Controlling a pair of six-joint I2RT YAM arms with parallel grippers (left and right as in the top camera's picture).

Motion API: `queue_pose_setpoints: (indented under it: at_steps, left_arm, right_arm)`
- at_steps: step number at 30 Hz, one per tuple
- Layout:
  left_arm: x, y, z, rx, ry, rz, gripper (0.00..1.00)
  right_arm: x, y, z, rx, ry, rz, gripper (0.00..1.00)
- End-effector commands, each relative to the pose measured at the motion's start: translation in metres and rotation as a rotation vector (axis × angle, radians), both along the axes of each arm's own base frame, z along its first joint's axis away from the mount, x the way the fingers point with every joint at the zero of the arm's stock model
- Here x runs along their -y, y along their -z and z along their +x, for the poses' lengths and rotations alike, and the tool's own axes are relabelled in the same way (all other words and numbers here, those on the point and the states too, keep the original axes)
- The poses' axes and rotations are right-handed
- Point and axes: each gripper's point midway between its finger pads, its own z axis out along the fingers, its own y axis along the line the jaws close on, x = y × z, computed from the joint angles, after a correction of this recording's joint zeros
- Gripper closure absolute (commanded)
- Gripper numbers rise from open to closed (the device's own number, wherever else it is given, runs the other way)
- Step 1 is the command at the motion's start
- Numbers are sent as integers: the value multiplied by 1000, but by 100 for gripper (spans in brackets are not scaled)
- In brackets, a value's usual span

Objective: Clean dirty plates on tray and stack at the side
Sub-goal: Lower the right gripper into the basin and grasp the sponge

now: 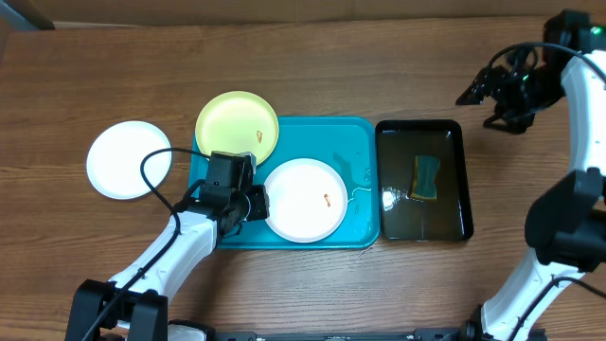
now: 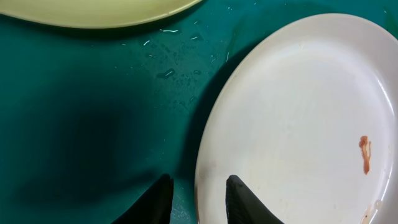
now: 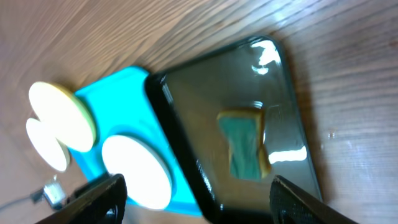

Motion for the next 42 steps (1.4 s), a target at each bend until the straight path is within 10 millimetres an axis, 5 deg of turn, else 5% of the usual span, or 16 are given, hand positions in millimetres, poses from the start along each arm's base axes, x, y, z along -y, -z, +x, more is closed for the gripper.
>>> queue_pose_setpoints:
  at_steps: [1,9,22,36,40,42]
  left_arm:
    - [2,2,-1,-7,1,-5,69]
    - [2,13,-2,-36,1,1,71]
    - [2,14,-3,-41,1,2,69]
    - [2,14,-3,-42,-1,0,65]
    - [2,14,-3,-42,-1,0,64]
    - [2,14,-3,-42,-1,0,64]
  right_arm:
    - [-17,-58,-17,141,-100,-80,25]
    - [-24,-43,-49,-27,-61,-279,30]
    - [-49,64,-84,-236,-133,-476,27]
    - [-57,166,-72,-89,-103,-436,26]
    - [-57,181,-82,-97,-105,-430,48]
    - [-57,183,-87,-114,-110,-429,96]
